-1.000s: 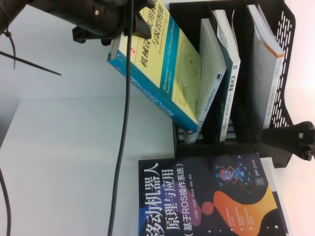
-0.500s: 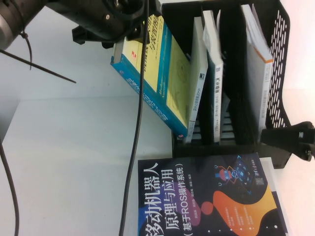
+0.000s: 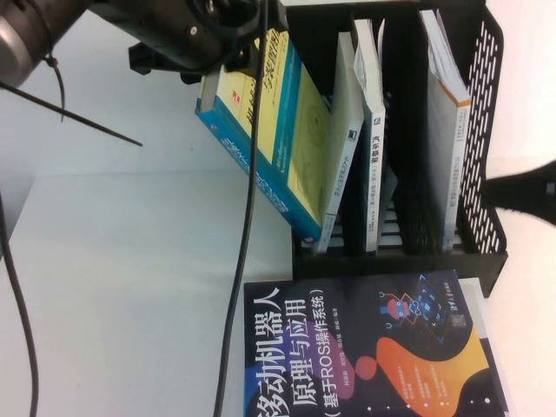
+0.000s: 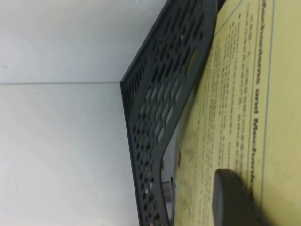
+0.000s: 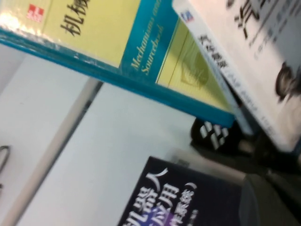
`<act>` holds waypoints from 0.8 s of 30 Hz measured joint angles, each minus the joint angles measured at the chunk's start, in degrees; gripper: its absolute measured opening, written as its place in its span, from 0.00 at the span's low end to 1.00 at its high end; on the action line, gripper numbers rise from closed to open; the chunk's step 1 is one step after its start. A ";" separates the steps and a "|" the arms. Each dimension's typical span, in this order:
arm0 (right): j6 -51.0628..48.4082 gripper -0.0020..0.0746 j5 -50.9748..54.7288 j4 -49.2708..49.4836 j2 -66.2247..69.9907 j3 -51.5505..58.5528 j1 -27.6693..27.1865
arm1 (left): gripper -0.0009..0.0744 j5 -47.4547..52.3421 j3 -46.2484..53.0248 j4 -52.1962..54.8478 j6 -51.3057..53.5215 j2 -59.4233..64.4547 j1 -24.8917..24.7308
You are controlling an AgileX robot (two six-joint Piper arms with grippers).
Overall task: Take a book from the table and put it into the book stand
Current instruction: Place the book on the book shelf
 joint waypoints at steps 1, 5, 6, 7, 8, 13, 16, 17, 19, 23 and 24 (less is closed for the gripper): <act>2.00 0.03 -0.59 -2.66 -0.80 -1.61 0.00 | 0.27 -0.51 0.00 0.06 0.10 0.47 -0.15; 10.67 0.03 -1.69 -14.55 -4.38 -7.81 0.00 | 0.27 -2.60 0.00 1.23 0.75 2.29 -1.29; 13.07 0.03 -1.69 -18.04 -5.43 -9.16 0.00 | 0.27 -3.23 0.00 1.39 1.02 2.80 -1.64; 15.43 0.03 -1.56 -21.61 -6.53 -10.84 0.00 | 0.27 -3.69 0.00 1.43 1.51 3.25 -1.99; 17.75 0.03 -1.28 -25.15 -7.65 -12.48 0.00 | 0.27 -4.14 0.00 1.70 1.84 3.69 -2.26; 27.37 0.03 0.68 -39.52 -13.37 -18.96 0.00 | 0.27 -6.55 0.00 1.77 4.22 5.26 -3.29; 31.21 0.03 1.41 -46.44 -17.68 -20.56 0.00 | 0.27 -7.63 0.00 1.63 4.87 5.96 -3.37; 32.49 0.03 1.81 -48.33 -19.19 -20.85 0.00 | 0.27 -7.75 0.00 1.41 4.87 6.07 -3.37; 35.09 0.03 2.84 -50.89 -21.89 -20.95 0.00 | 0.27 -8.06 0.00 1.18 4.99 6.07 -3.43; 37.19 0.03 6.12 -52.76 -28.06 -20.95 0.00 | 0.27 -8.31 0.00 0.70 6.19 6.07 -3.43; 37.35 0.03 6.51 -53.01 -29.81 -20.95 0.00 | 0.27 -8.31 0.00 0.70 6.43 6.07 -3.43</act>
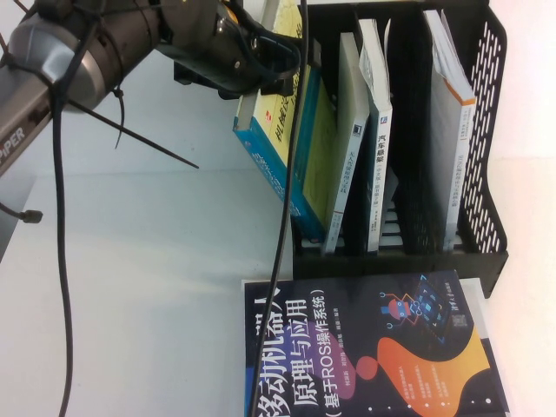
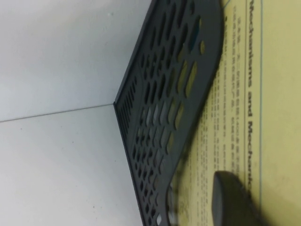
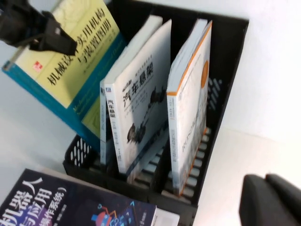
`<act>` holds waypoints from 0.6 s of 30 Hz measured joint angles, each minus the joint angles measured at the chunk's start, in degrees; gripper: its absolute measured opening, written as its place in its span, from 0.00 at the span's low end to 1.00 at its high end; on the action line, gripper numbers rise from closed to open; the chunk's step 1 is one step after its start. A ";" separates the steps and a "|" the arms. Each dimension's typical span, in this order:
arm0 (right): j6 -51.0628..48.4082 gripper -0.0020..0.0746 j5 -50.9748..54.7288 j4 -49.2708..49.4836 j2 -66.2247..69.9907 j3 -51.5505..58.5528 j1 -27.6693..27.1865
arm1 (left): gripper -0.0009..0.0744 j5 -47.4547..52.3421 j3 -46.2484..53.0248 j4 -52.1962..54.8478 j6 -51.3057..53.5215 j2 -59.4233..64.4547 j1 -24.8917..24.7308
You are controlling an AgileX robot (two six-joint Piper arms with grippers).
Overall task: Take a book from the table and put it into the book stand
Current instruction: Place the book on the book shelf
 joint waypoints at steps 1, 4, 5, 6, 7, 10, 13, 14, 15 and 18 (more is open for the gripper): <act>-0.01 0.03 0.12 -0.12 -1.71 0.00 0.00 | 0.27 0.00 0.00 0.00 0.09 0.00 0.00; 0.20 0.03 0.12 -0.76 -6.36 -0.15 0.00 | 0.27 -0.15 0.00 -0.13 0.13 0.00 0.00; 0.20 0.03 0.12 -0.88 -7.87 -0.14 0.00 | 0.27 -0.14 0.00 -0.13 0.13 0.00 0.00; 0.24 0.03 0.24 -0.97 -8.98 -0.27 0.00 | 0.27 -0.14 0.00 -0.13 0.24 0.00 0.00; 0.24 0.03 0.60 -0.97 -10.27 -0.37 0.00 | 0.27 -0.14 0.00 -0.13 0.24 0.00 0.00; 0.46 0.03 2.16 -0.97 -13.51 -0.39 0.00 | 0.27 -0.14 0.00 -0.26 0.80 0.00 0.00; 1.06 0.03 2.90 -1.24 -16.60 -0.39 0.00 | 0.27 -0.14 0.00 -0.49 1.02 0.10 0.00; 1.14 0.03 3.18 -1.23 -17.54 -0.39 0.00 | 0.27 -0.03 0.00 -0.73 1.15 0.09 0.00; 1.32 0.03 3.60 -1.23 -18.22 -0.39 0.00 | 0.27 0.18 0.00 -0.87 1.24 0.09 0.00; 2.16 0.03 5.06 -1.61 -19.77 -0.50 0.00 | 0.27 0.70 0.00 -0.98 1.35 0.09 0.00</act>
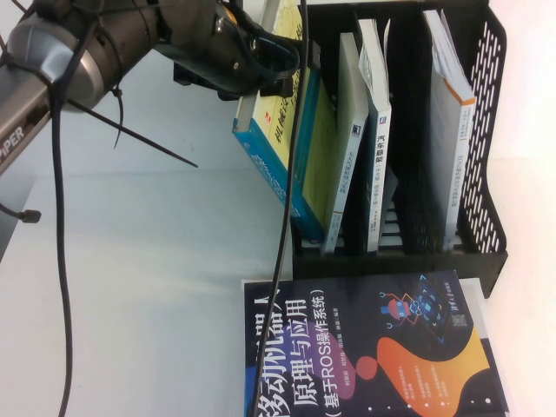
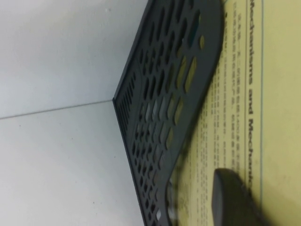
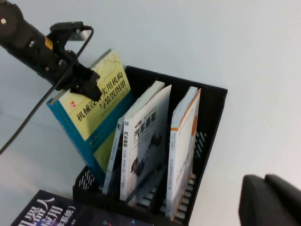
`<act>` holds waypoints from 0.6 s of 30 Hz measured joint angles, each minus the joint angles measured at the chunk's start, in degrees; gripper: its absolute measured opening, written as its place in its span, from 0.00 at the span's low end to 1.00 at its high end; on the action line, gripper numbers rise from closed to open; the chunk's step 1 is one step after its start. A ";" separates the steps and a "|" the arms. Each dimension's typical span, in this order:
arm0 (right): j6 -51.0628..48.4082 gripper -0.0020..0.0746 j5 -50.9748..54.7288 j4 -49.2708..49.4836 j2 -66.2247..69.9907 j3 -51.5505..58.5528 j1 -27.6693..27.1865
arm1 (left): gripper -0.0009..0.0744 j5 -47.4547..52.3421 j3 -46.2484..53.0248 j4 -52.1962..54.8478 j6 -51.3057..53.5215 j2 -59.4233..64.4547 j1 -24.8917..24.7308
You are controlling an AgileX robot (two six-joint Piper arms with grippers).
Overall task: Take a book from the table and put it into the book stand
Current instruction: Place the book on the book shelf
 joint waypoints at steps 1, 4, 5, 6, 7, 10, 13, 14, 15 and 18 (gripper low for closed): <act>0.21 0.03 0.60 -0.45 -0.25 0.00 0.00 | 0.27 0.28 0.00 0.00 0.00 0.00 0.00; 0.59 0.03 1.49 -2.13 -0.48 0.84 0.00 | 0.27 1.00 0.00 -0.20 -0.11 0.00 0.00; 0.85 0.03 1.66 -2.51 -0.48 1.71 0.00 | 0.27 1.28 -0.08 -0.34 -0.11 0.00 0.00; 1.19 0.03 1.76 -2.67 -0.48 2.56 0.00 | 0.27 1.39 -0.08 -0.45 -0.11 0.00 0.00; 1.62 0.03 1.88 -2.90 -0.48 4.07 0.00 | 0.27 1.65 -0.08 -0.48 -0.11 0.00 0.00; 2.10 0.03 1.88 -2.90 -0.48 8.25 0.00 | 0.27 2.44 -0.12 -1.29 -0.11 0.00 0.11; 2.21 0.03 1.65 -2.90 -0.48 12.91 0.00 | 0.27 3.07 -0.12 -2.10 -0.11 0.00 0.11; 2.21 0.03 1.43 -2.90 -0.48 14.56 0.00 | 0.27 3.18 -0.21 -2.10 -0.11 0.00 0.11; 2.21 0.03 1.13 -2.90 -0.48 15.84 0.00 | 0.27 3.67 -0.52 -2.10 -0.11 0.00 0.11; 2.21 0.03 0.04 -2.90 -0.48 20.35 0.00 | 0.27 6.00 -2.47 -2.10 -0.34 0.39 0.11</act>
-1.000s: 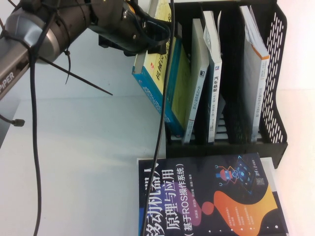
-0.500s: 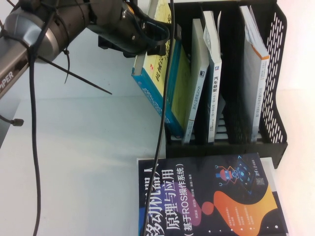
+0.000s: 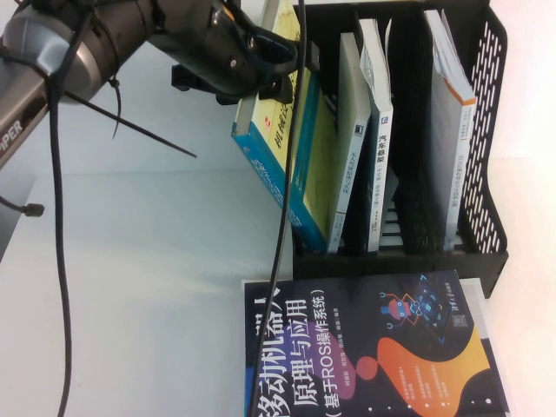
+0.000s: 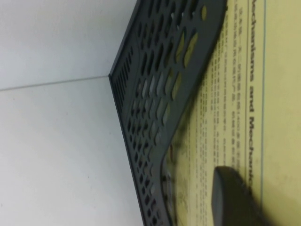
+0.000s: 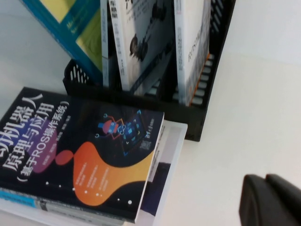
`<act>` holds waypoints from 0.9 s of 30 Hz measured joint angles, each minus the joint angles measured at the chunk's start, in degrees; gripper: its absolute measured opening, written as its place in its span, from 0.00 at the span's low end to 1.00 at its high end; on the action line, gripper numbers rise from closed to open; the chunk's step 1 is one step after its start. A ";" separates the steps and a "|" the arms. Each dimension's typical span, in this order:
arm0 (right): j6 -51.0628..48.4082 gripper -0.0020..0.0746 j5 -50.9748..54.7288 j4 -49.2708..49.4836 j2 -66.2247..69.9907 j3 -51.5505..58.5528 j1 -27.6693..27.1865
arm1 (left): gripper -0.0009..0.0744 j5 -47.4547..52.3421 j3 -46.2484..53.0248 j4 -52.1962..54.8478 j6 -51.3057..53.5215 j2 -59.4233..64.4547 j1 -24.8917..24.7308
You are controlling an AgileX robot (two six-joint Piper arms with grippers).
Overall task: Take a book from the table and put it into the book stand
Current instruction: Place the book on the book shelf
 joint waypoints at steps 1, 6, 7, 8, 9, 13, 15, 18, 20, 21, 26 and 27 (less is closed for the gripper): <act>0.00 0.03 -0.36 0.00 0.00 1.34 0.00 | 0.27 1.14 -0.97 0.00 -0.28 0.07 0.00; 0.00 0.03 -3.65 0.59 0.00 5.99 0.00 | 0.27 6.80 -6.06 0.21 -0.96 0.54 0.00; 0.00 0.03 -4.79 1.03 0.00 6.69 0.00 | 0.27 7.43 -6.69 0.21 -0.96 0.54 0.00; 0.00 0.03 -5.83 1.69 0.00 7.23 0.00 | 0.27 7.86 -6.97 0.21 -0.96 0.54 0.00; 0.00 0.03 -6.76 2.27 0.00 7.62 0.00 | 0.27 8.22 -7.21 0.29 -0.96 0.54 0.00; 0.00 0.03 -8.62 4.24 0.00 7.68 0.00 | 0.27 8.46 -7.54 0.32 -1.06 1.00 0.00; 0.00 0.03 -8.86 4.65 0.00 7.68 0.00 | 0.27 8.46 -7.86 0.21 -1.06 1.85 0.00; 0.00 0.03 -8.85 4.78 0.00 7.68 0.00 | 0.27 7.59 -8.01 -1.23 -0.46 3.79 0.00; 0.00 0.03 -8.85 5.37 0.00 7.68 0.00 | 0.28 6.66 -8.31 -2.64 1.12 5.49 0.24; 0.00 0.03 -8.85 5.73 0.00 7.68 0.00 | 0.29 6.26 -8.46 -3.22 1.84 6.09 0.24; 0.00 0.03 -8.53 6.67 0.00 7.72 0.00 | 0.41 4.28 -9.17 -9.06 5.79 8.05 0.59; 0.00 0.03 -8.41 6.77 0.00 7.72 0.00 | 0.45 3.51 -9.17 -10.83 6.76 8.05 0.59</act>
